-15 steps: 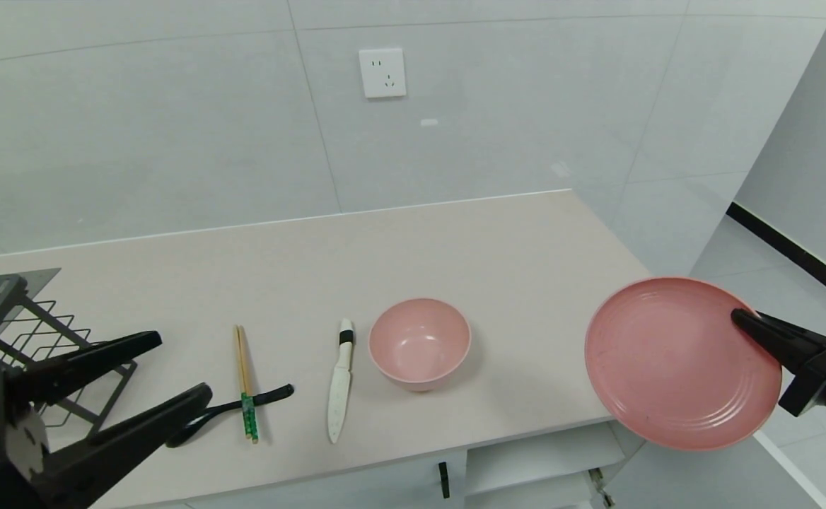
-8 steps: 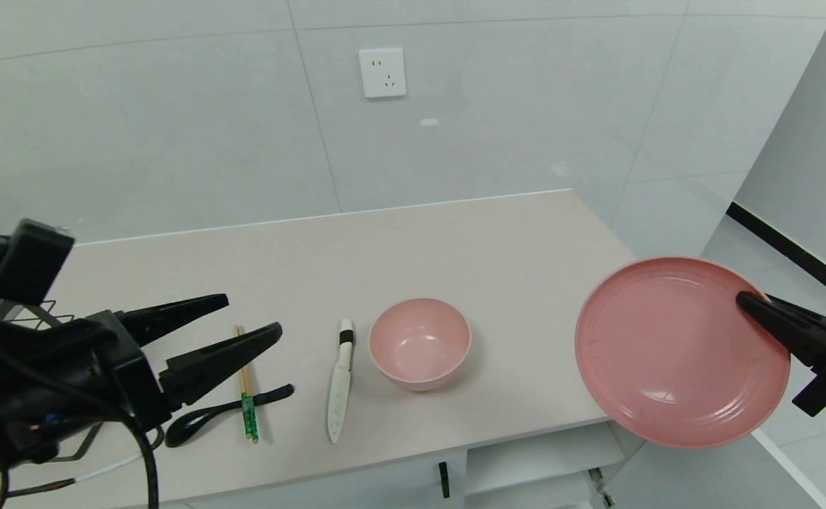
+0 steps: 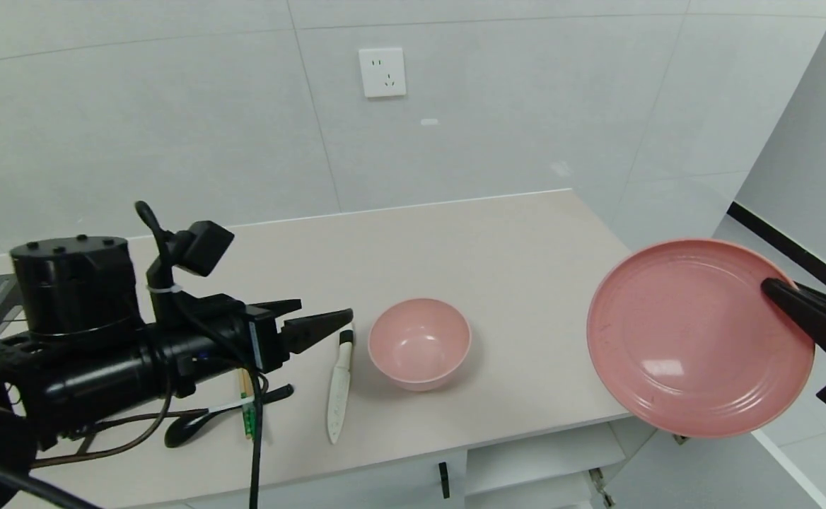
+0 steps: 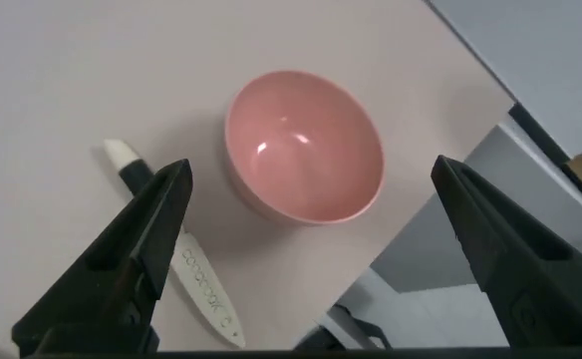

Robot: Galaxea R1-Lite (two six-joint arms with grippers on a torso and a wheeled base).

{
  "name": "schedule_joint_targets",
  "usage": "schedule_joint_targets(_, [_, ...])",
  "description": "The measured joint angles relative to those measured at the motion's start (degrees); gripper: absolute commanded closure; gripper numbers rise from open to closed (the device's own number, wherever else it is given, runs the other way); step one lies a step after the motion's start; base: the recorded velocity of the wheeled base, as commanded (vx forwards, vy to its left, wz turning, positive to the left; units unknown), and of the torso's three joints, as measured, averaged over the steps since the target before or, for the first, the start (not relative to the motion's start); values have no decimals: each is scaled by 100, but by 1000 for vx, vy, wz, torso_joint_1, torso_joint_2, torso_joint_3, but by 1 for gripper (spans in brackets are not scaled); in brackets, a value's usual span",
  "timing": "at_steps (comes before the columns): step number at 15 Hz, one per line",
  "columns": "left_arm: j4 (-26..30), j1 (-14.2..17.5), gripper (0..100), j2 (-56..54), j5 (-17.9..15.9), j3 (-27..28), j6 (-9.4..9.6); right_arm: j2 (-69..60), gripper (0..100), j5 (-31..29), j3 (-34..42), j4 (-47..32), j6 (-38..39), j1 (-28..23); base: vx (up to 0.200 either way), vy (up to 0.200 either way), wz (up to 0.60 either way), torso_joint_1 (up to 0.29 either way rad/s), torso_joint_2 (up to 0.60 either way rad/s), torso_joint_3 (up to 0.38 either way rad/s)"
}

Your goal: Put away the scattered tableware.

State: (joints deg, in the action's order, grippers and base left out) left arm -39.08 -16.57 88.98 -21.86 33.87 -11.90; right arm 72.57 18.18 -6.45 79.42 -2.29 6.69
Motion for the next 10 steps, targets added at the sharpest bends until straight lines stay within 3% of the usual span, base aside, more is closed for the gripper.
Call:
schedule_joint_targets(3, [-101,-239,0,619,618,119,71,-22,100,0,55,0,2,-6,0,0,0,0,0,0])
schedule_joint_targets(8, [-503,-614,0,1391,1078,307,191,-33,100,0,74,9,9,-2,0,0,0,0,0,0])
schedule_joint_targets(10, [-501,-750,0,1590,1374,340,356,-33,100,-1,74,9,6,-2,0,0,0,0,0,0])
